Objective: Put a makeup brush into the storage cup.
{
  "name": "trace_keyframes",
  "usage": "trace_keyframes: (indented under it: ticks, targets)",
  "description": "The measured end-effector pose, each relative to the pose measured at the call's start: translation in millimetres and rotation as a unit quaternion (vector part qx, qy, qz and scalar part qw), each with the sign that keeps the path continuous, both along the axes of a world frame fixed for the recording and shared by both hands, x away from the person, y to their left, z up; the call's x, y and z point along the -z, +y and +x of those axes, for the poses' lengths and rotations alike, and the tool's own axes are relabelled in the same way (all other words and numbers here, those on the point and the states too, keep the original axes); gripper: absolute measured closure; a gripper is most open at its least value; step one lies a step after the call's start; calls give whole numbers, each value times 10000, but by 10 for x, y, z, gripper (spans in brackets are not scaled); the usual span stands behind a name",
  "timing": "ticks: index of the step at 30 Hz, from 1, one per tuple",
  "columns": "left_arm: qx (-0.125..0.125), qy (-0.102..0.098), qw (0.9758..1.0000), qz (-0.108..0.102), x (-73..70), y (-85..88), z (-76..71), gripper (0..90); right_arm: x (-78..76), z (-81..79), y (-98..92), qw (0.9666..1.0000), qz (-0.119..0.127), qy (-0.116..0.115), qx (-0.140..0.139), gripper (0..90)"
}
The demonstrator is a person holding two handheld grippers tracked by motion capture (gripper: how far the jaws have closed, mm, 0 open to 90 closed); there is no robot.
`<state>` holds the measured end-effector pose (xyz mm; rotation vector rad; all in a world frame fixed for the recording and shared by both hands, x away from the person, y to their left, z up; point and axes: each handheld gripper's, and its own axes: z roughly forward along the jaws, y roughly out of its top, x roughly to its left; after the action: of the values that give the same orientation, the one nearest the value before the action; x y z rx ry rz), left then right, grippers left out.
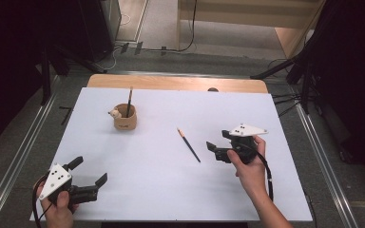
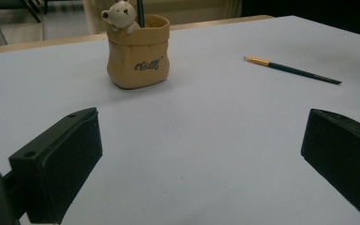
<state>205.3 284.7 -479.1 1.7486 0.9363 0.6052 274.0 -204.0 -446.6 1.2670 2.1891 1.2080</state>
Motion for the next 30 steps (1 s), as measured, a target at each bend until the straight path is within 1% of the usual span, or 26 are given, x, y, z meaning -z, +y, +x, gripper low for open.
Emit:
trace_keyframes:
  ticks: [1, 3, 4, 5, 6, 7, 8, 9, 10, 12, 14, 15, 16, 17, 18, 22, 23, 25, 27, 28, 29, 30]
  targets:
    - [0, 0, 10000, 0, 0, 0, 0, 0, 0, 0, 0, 10000, 0, 0, 0, 259]
    - [24, -7, 10000, -2, -1, 2, 1, 0, 11, 77, 55, 9997, -114, 171, -154, 272]
    - [24, -7, 10000, -2, -1, 2, 1, 0, 11, 77, 55, 9997, -114, 171, -154, 272]
    - [36, -2, 10000, 8, -5, 3, 1, 0, 30, 134, 103, 9987, -183, 389, -275, 289]
    - [36, -2, 10000, 8, -5, 3, 1, 0, 30, 134, 103, 9987, -183, 389, -275, 289]
    - [48, -5, 10000, 11, -6, 2, 0, 0, 54, 185, 158, 9970, -258, 606, -405, 311]
    - [48, -5, 10000, 11, -6, 2, 0, 0, 54, 185, 158, 9970, -258, 606, -405, 311]
    - [53, -8, 10000, 6, -5, -1, 0, 0, 87, 235, 221, 9950, -336, 771, -534, 344]
    - [49, -10, 10000, 6, -5, -2, 0, 0, 97, 246, 245, 9943, -378, 835, -551, 360]
    - [59, -10, 10000, 3, -6, -5, 0, 0, 125, 282, 306, 9928, -514, 889, -612, 381]
    - [59, -3, 10000, 3, -5, -7, 1, 0, 153, 315, 368, 9904, -616, 1023, -690, 393]
    - [59, -3, 10000, 3, -5, -7, 1, 0, 153, 315, 368, 9904, -616, 1023, -690, 393]
    - [66, -6, 10000, 4, -2, -10, 2, 0, 175, 337, 434, 9893, -761, 1038, -680, 445]
    - [66, -6, 10000, 4, -2, -10, 2, 0, 175, 337, 434, 9893, -761, 1038, -680, 445]
    - [68, -3, 10000, 3, -2, -11, 2, 0, 186, 362, 484, 9875, -819, 1112, -756, 474]
    - [75, 2, 10000, 6, -2, -15, 1, 0, 207, 429, 562, 9840, -860, 1326, -822, 498]
    - [72, 3, 10000, 5, -2, -16, 1, 0, 211, 447, 579, 9829, -884, 1392, -825, 507]
    - [80, 2, 10000, 11, -2, -16, 2, 0, 231, 473, 612, 9817, -919, 1475, -778, 535]
    - [82, 0, 10000, 10, -1, -17, 2, 0, 245, 505, 638, 9805, -888, 1585, -745, 562]
    - [82, 2, 10000, 9, -1, -17, 2, 0, 250, 522, 656, 9792, -857, 1686, -733, 569]
    - [84, 1, 10000, 11, -1, -16, 3, 0, 253, 539, 673, 9782, -902, 1721, -734, 577]
    - [84, 5, 10000, 10, 0, -16, 3, 0, 257, 558, 687, 9777, -962, 1705, -758, 580]
